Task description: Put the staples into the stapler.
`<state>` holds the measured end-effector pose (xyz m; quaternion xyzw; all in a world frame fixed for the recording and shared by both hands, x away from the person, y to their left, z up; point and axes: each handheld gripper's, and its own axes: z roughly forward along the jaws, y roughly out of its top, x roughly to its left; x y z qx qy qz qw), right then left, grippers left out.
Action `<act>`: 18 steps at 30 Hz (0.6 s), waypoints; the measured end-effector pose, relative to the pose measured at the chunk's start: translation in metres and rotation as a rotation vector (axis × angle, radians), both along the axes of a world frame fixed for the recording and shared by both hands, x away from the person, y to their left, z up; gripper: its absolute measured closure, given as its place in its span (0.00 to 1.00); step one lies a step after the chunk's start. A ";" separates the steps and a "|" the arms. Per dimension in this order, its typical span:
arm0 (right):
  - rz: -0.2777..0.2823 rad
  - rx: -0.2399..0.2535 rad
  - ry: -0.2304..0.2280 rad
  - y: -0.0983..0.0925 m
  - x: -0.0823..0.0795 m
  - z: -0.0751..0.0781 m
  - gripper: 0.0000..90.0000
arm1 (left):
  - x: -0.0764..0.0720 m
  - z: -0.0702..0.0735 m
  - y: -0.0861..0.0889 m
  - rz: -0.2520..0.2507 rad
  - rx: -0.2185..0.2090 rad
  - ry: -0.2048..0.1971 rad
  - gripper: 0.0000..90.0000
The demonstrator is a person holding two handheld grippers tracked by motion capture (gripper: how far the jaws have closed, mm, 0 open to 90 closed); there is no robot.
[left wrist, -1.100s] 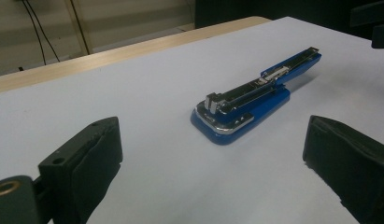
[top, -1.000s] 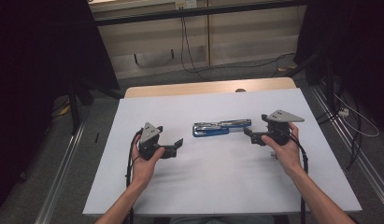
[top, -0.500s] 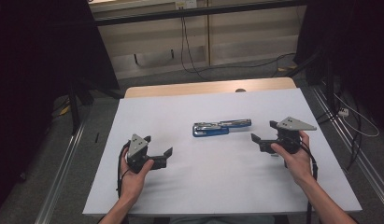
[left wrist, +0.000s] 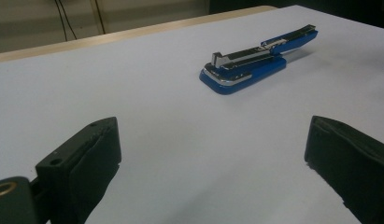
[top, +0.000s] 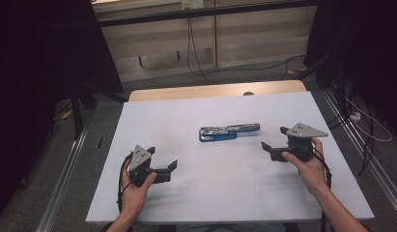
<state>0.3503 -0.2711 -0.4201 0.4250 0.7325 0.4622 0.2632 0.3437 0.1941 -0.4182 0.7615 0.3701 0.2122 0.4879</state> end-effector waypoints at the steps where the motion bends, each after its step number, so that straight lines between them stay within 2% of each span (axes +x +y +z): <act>1: 0.003 0.001 0.010 0.000 0.000 0.001 0.11 | 0.000 0.000 0.000 0.000 0.003 -0.001 0.04; 3: 0.015 0.005 0.028 0.000 0.001 0.001 0.11 | -0.001 -0.001 0.001 -0.004 0.011 -0.002 0.04; 5: 0.022 -0.013 0.045 -0.001 0.002 0.001 0.11 | -0.001 -0.002 0.001 -0.009 0.010 -0.004 0.04; 13: 0.044 -0.020 0.132 -0.008 0.005 -0.003 0.11 | -0.006 0.001 0.008 0.007 -0.026 -0.013 0.04; 18: 0.046 -0.049 0.194 -0.013 0.005 -0.001 0.13 | -0.011 0.001 0.011 0.007 -0.012 -0.010 0.05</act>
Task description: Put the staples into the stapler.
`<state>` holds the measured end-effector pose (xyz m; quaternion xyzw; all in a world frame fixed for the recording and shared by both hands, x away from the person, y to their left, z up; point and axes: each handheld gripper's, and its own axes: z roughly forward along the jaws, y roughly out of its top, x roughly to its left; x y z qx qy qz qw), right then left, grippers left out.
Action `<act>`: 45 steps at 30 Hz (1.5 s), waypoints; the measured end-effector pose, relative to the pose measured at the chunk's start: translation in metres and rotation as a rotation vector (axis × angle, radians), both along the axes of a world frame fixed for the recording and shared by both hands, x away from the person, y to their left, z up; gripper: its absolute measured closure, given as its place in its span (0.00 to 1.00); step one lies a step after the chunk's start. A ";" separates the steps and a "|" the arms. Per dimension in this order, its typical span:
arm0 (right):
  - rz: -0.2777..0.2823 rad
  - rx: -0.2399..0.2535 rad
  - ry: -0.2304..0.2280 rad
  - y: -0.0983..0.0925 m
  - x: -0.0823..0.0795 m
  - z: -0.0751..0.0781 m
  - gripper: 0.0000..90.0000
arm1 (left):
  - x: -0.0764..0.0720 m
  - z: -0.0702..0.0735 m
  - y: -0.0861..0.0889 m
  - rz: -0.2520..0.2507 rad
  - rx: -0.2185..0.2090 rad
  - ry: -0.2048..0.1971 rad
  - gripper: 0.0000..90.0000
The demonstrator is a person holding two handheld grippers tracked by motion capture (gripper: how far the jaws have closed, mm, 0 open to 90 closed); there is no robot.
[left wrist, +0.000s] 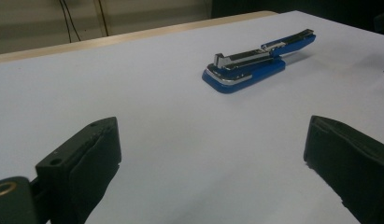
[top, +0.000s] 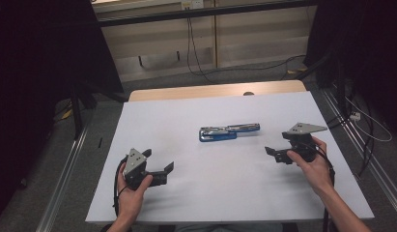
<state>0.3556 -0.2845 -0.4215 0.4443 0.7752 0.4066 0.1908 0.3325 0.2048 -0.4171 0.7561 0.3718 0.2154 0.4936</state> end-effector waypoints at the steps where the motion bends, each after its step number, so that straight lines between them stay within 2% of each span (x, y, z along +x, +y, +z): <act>1: 0.010 0.002 0.013 -0.001 0.000 0.000 0.13 | -0.001 0.001 0.000 0.005 0.005 -0.006 0.05; 4: 0.032 -0.006 0.054 -0.006 0.003 0.002 0.14 | -0.001 0.003 0.001 0.010 -0.004 -0.024 0.05; 6: 0.037 0.008 0.069 -0.010 0.004 0.002 0.14 | 0.000 0.003 0.001 0.012 -0.007 -0.021 0.05; 9: 0.040 0.003 0.086 -0.016 0.004 0.003 0.13 | 0.001 0.002 0.001 0.010 -0.001 -0.016 0.05; 13: 0.046 -0.049 0.133 -0.022 0.008 -0.001 0.12 | 0.000 0.002 0.001 0.008 -0.005 -0.018 0.05; 18: 0.075 -0.045 0.143 -0.028 0.008 0.001 0.13 | 0.002 0.000 0.000 0.005 -0.004 -0.013 0.05; 21: 0.099 -0.067 0.157 -0.031 0.009 0.001 0.15 | 0.001 0.000 0.000 0.004 0.001 -0.013 0.05; 23: 0.116 -0.078 0.171 -0.034 0.009 0.000 0.22 | 0.001 0.001 0.000 0.005 -0.005 -0.012 0.05; 27: 0.157 -0.106 0.170 -0.035 0.008 0.002 0.33 | 0.000 0.001 -0.002 -0.001 0.008 -0.014 0.05; 29: 0.178 -0.122 0.186 -0.036 0.007 0.003 0.43 | -0.001 0.001 -0.002 0.000 0.011 -0.021 0.05; 33: 0.216 -0.168 0.217 -0.035 0.007 0.002 0.53 | -0.001 0.001 0.000 0.012 0.010 -0.020 0.05; 40: 0.263 -0.228 0.248 -0.030 0.009 -0.002 0.62 | 0.000 -0.001 -0.001 0.011 0.014 -0.014 0.05; 45: 0.291 -0.253 0.266 -0.027 0.011 -0.004 0.70 | -0.001 -0.001 -0.001 0.006 0.022 -0.011 0.05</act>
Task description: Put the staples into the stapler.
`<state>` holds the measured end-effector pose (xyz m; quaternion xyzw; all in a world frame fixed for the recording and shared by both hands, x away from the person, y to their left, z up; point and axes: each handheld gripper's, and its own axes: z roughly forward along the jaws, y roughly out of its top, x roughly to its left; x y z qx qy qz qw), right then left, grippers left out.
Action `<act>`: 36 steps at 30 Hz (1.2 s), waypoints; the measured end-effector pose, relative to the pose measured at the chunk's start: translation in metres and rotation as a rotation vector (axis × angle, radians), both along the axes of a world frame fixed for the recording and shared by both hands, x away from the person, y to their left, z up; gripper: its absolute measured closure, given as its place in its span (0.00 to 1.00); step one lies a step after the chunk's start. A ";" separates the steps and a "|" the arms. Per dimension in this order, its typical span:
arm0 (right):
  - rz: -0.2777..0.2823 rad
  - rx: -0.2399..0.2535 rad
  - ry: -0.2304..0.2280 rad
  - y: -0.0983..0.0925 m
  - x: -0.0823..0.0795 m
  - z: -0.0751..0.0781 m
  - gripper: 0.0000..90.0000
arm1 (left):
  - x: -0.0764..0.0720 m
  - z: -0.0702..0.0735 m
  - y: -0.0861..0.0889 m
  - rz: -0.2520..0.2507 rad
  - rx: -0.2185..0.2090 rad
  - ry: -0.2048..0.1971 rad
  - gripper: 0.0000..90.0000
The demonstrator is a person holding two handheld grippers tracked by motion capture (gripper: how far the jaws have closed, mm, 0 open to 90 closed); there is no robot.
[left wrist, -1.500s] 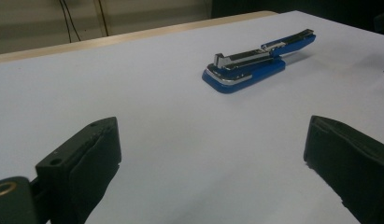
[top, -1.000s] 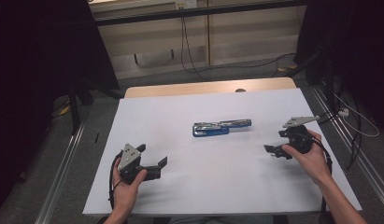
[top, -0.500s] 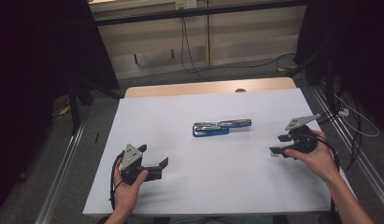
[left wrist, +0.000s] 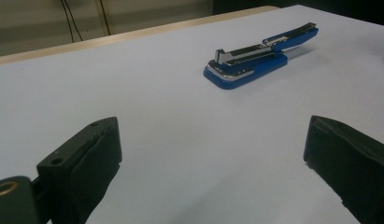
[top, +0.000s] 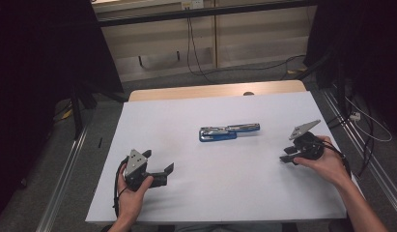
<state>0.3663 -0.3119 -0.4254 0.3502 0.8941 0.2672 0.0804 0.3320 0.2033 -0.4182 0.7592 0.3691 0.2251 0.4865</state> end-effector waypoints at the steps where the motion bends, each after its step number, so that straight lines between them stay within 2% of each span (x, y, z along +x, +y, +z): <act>1: 0.008 -0.004 0.005 0.001 0.000 0.000 0.71 | 0.000 0.000 0.000 -0.002 -0.001 -0.001 0.05; 8: 0.025 -0.028 0.026 0.004 0.001 -0.003 0.75 | -0.001 0.001 0.002 0.005 -0.004 -0.002 0.05; 11: 0.029 -0.034 0.021 0.004 0.001 -0.003 0.76 | -0.001 0.001 0.001 -0.001 0.002 -0.001 0.05; 24: 0.037 -0.031 0.039 0.006 0.001 -0.004 0.87 | -0.002 0.001 0.000 -0.006 -0.001 -0.005 0.05; 31: 0.024 -0.040 0.051 0.008 0.001 -0.002 0.88 | -0.001 0.001 0.000 -0.007 -0.001 -0.001 0.05; 36: 0.022 -0.028 0.049 0.007 0.001 -0.003 0.88 | -0.001 0.001 0.000 -0.007 -0.002 0.002 0.05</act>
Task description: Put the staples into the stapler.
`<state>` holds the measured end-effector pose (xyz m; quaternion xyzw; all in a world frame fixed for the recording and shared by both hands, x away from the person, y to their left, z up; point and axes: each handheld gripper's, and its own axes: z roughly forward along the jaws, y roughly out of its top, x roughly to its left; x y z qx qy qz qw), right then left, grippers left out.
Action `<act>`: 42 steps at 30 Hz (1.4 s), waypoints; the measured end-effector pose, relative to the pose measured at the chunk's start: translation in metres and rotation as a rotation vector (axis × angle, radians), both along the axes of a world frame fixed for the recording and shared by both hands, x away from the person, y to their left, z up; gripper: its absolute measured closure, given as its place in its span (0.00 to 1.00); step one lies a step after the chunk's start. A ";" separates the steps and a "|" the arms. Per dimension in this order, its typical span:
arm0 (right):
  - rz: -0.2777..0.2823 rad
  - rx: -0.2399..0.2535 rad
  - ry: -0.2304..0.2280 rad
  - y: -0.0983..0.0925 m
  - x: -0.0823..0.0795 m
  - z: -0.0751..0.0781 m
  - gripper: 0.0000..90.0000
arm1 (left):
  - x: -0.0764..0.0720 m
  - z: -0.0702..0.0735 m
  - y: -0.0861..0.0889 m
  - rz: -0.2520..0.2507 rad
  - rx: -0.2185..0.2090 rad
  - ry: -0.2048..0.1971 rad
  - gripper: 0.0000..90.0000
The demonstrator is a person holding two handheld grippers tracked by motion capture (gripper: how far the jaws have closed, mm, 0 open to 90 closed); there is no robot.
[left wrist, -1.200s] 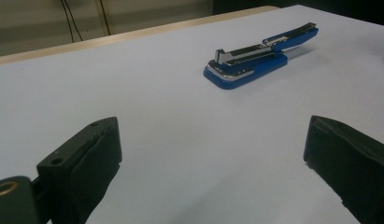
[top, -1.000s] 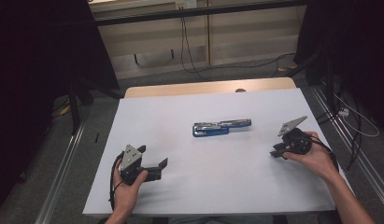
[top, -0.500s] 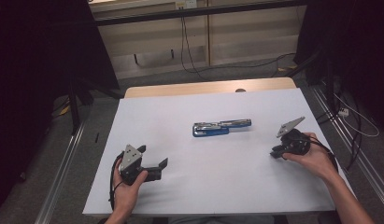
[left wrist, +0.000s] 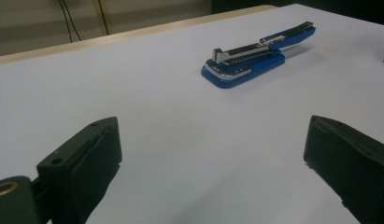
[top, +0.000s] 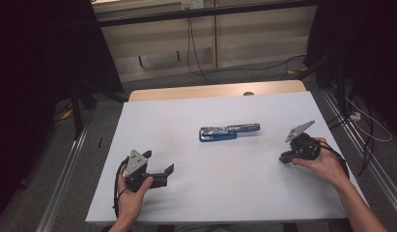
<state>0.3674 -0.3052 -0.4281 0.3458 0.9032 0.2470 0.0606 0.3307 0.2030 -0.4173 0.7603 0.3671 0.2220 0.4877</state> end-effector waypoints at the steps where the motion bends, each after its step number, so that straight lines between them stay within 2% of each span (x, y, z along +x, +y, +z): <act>1: -0.002 0.001 0.000 0.000 0.000 0.000 0.88 | 0.000 0.000 0.000 -0.001 -0.001 0.001 0.05; 10: -0.015 0.033 -0.016 -0.001 0.000 0.000 0.88 | 0.000 0.000 0.000 -0.001 -0.001 0.003 0.05; 22: -0.044 0.107 -0.072 -0.002 -0.001 0.005 0.88 | 0.000 0.000 -0.001 -0.004 0.001 -0.001 0.05; 24: -0.046 0.132 -0.070 -0.002 -0.001 0.006 0.88 | -0.001 0.001 -0.002 -0.004 0.005 -0.005 0.05; 31: -0.058 0.158 -0.073 0.001 0.000 0.007 0.88 | -0.001 0.001 -0.005 -0.018 0.009 -0.003 0.04; 36: -0.062 0.174 -0.094 0.003 -0.001 0.010 0.88 | 0.000 0.000 -0.003 -0.007 0.007 -0.006 0.04; 38: -0.065 0.176 -0.103 0.004 -0.001 0.011 0.88 | 0.000 0.001 -0.001 0.002 0.018 -0.018 0.04; 42: -0.069 0.187 -0.119 0.006 0.000 0.014 0.88 | 0.001 0.001 0.001 0.015 0.001 -0.004 0.04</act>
